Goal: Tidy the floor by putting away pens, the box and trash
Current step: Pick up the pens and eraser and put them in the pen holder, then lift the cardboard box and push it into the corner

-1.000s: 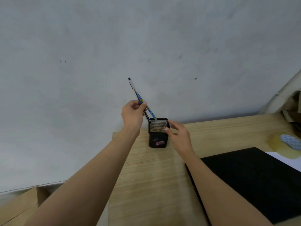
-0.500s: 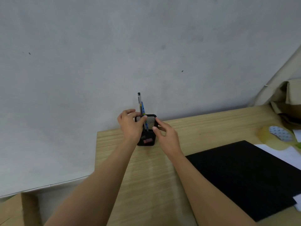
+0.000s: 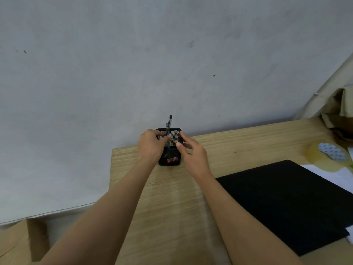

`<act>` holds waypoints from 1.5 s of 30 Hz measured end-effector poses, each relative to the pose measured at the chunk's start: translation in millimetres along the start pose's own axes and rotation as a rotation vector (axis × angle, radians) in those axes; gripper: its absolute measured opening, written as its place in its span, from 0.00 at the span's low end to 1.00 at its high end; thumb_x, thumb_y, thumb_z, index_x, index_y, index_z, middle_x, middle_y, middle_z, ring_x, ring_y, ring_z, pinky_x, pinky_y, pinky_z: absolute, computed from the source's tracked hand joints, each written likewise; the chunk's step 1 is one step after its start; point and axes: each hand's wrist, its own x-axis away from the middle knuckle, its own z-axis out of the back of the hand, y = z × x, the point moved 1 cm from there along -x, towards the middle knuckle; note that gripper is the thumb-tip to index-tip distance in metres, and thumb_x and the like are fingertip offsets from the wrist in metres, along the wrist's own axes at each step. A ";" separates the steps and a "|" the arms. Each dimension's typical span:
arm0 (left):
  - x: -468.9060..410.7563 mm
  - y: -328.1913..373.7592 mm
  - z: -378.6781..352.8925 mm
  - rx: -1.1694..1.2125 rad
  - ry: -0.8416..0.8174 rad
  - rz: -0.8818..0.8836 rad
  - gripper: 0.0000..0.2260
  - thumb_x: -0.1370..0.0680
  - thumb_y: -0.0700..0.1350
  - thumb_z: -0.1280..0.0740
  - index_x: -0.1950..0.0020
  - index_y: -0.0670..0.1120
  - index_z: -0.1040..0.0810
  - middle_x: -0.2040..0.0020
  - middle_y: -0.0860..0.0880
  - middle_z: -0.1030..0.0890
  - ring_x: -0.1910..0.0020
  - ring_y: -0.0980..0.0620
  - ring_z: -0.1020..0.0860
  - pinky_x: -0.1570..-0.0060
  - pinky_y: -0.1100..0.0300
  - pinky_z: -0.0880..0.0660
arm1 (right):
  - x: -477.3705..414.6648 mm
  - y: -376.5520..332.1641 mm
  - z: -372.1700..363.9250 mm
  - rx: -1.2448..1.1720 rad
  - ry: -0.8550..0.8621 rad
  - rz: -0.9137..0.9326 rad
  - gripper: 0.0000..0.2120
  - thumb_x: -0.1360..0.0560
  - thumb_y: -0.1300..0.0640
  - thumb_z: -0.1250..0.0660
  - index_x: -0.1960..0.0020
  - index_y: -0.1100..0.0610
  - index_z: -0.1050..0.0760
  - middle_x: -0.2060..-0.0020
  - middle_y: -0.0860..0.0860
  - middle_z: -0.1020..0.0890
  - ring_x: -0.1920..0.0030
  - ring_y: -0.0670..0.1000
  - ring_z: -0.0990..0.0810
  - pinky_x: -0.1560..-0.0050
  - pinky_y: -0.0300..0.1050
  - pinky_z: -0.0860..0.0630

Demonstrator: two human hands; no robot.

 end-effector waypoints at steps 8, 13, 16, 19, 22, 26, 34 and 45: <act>25.5 -17.7 4.2 0.286 -0.078 -0.063 0.20 0.22 0.50 0.38 0.32 0.48 0.36 0.38 0.45 0.24 0.38 0.50 0.26 0.42 0.55 0.26 | 6.3 0.5 -4.4 0.039 0.026 0.020 0.19 0.23 0.56 0.38 0.32 0.54 0.32 0.38 0.56 0.23 0.40 0.50 0.24 0.39 0.51 0.24; 37.7 -21.2 -0.7 0.254 -0.183 -0.021 0.25 0.20 0.55 0.46 0.25 0.52 0.47 0.36 0.50 0.27 0.46 0.57 0.25 0.38 0.54 0.31 | 8.9 -0.6 -7.0 0.139 0.052 0.049 0.19 0.22 0.55 0.40 0.31 0.55 0.33 0.38 0.56 0.24 0.38 0.53 0.24 0.38 0.47 0.26; 34.4 -22.5 3.1 0.214 -0.288 0.000 0.26 0.20 0.56 0.47 0.24 0.53 0.52 0.26 0.49 0.35 0.31 0.48 0.31 0.34 0.54 0.36 | 11.3 -3.1 -8.5 0.277 0.109 0.058 0.19 0.22 0.53 0.40 0.32 0.56 0.32 0.40 0.57 0.24 0.42 0.54 0.23 0.43 0.47 0.26; 30.1 -18.7 14.1 0.163 -0.345 0.016 0.27 0.20 0.55 0.47 0.24 0.49 0.52 0.23 0.47 0.43 0.25 0.49 0.42 0.30 0.56 0.44 | 19.8 -8.4 -10.2 0.352 0.295 0.046 0.19 0.23 0.51 0.39 0.36 0.59 0.30 0.39 0.56 0.28 0.42 0.54 0.26 0.48 0.44 0.28; 34.9 -21.0 38.6 0.165 -0.315 0.060 0.26 0.20 0.54 0.47 0.25 0.46 0.46 0.23 0.45 0.43 0.26 0.47 0.42 0.27 0.52 0.45 | 36.7 -18.3 -27.4 0.440 0.400 0.128 0.16 0.24 0.52 0.37 0.40 0.60 0.28 0.42 0.58 0.28 0.41 0.56 0.30 0.46 0.49 0.27; 51.7 -44.2 90.0 0.185 -0.219 0.054 0.21 0.20 0.53 0.46 0.30 0.46 0.35 0.28 0.46 0.34 0.31 0.47 0.33 0.31 0.49 0.36 | 62.2 -36.9 -74.7 0.434 0.338 0.232 0.14 0.24 0.55 0.36 0.43 0.63 0.26 0.46 0.61 0.25 0.45 0.60 0.28 0.44 0.50 0.30; 96.4 -153.2 261.3 0.184 0.235 0.187 0.12 0.20 0.48 0.44 0.44 0.46 0.24 0.46 0.48 0.20 0.49 0.51 0.23 0.51 0.58 0.28 | 138.2 -97.9 -250.5 0.286 -0.025 0.249 0.12 0.22 0.54 0.40 0.42 0.59 0.26 0.45 0.54 0.23 0.42 0.53 0.27 0.50 0.38 0.34; 144.3 -375.5 470.8 0.092 0.464 0.443 0.12 0.20 0.46 0.44 0.46 0.43 0.23 0.53 0.46 0.19 0.58 0.49 0.23 0.59 0.59 0.30 | 229.5 -135.7 -509.9 0.235 -0.435 0.260 0.12 0.22 0.53 0.41 0.43 0.58 0.26 0.46 0.55 0.23 0.43 0.53 0.26 0.48 0.43 0.30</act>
